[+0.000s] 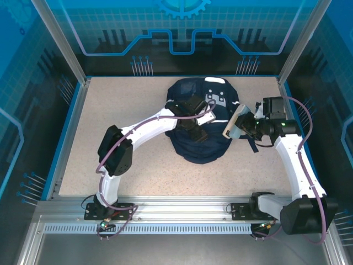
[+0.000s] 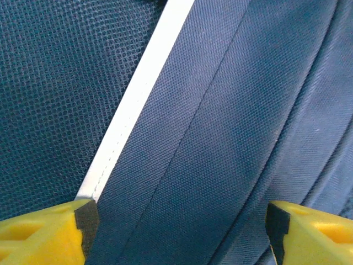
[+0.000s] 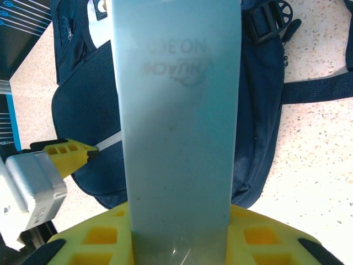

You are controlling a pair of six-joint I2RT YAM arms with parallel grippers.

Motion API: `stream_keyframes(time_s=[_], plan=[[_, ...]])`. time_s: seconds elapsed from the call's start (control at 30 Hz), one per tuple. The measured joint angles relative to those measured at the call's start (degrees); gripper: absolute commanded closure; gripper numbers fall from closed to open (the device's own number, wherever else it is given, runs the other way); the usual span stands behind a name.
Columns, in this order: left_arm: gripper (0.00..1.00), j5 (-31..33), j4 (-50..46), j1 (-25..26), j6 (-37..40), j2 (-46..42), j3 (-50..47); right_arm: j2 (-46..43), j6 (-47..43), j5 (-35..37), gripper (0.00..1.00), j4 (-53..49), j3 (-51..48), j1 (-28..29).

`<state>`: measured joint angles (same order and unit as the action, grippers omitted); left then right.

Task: Pack the student bag
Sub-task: Open the student bag at the top-center of the table.

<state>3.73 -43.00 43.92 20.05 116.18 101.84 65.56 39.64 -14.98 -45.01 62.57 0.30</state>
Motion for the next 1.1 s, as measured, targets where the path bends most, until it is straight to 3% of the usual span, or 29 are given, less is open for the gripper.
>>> stream_keyframes(time_s=[0.17,0.53,0.83,1.1], plan=[[0.4,2.5,-2.1,0.5,2.8,1.0,2.6,0.0,0.6,-0.5,0.73,0.0,-0.5,0.0],[0.54,2.7,-4.7,0.5,3.9,1.0,7.6,-0.3,0.9,-0.5,0.72,0.0,-0.8,0.0],[0.46,5.4,2.3,0.9,5.8,-0.1,0.7,-1.1,1.5,-0.9,0.72,0.0,-1.5,0.0],[0.69,9.9,7.4,1.8,8.8,-0.1,-0.8,-1.1,1.9,-1.1,0.72,0.0,-1.5,0.0]])
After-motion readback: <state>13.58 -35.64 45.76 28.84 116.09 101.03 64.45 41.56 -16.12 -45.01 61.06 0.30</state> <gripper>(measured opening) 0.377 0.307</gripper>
